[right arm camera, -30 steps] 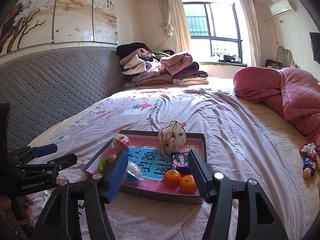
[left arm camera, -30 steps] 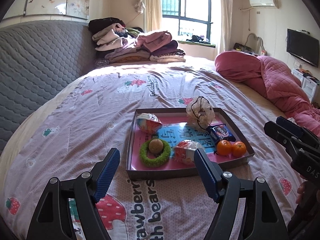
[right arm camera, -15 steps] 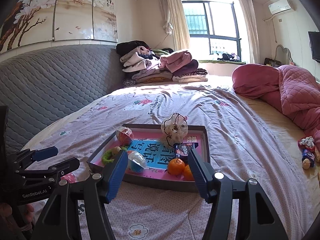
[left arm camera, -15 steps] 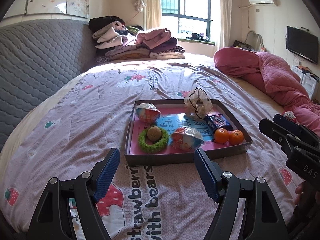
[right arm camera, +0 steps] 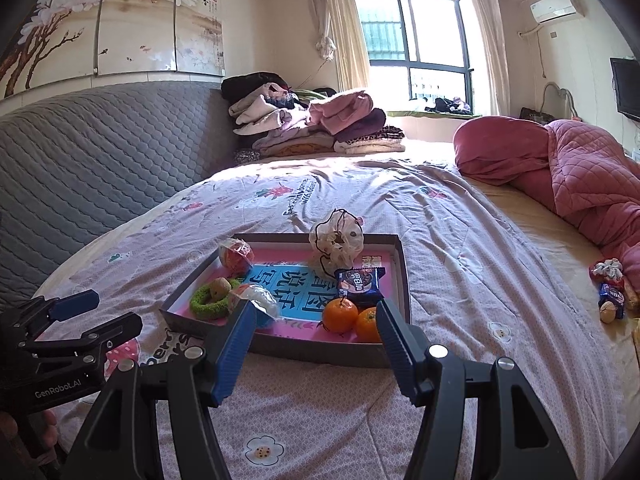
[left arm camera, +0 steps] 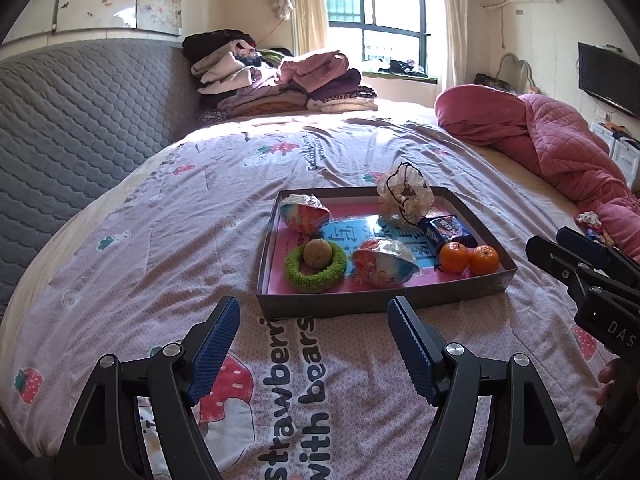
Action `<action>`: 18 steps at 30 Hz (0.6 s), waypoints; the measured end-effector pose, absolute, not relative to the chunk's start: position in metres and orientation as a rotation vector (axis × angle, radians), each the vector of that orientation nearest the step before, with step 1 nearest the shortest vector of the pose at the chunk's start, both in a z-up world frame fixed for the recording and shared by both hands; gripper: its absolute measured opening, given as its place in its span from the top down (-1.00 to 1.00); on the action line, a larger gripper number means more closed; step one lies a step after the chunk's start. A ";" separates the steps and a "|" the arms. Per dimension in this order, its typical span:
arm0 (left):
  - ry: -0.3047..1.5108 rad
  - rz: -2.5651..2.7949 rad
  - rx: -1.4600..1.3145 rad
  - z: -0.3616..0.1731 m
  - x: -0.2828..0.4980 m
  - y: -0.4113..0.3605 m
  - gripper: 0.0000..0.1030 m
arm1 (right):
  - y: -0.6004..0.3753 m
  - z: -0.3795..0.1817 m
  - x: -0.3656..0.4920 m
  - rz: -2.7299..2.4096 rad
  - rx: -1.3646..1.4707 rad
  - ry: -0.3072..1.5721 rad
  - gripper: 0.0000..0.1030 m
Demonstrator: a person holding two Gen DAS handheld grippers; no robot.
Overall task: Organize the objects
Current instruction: 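Pull both open grippers back from the tray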
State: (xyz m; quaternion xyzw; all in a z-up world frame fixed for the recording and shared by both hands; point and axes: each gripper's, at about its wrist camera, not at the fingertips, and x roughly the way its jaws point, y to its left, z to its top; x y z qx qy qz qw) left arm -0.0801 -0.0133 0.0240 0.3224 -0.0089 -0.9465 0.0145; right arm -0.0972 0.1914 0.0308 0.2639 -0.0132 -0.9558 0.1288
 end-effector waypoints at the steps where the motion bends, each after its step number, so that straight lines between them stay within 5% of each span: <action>1: -0.020 -2.946 1.006 0.023 -0.081 -0.014 -0.50 | 0.191 0.029 -0.098 -2.777 0.773 -0.037 -0.20; 18: -0.018 -2.940 1.033 -0.001 -0.089 -0.015 -0.50 | 0.195 0.004 -0.109 -2.777 0.861 -0.049 -0.20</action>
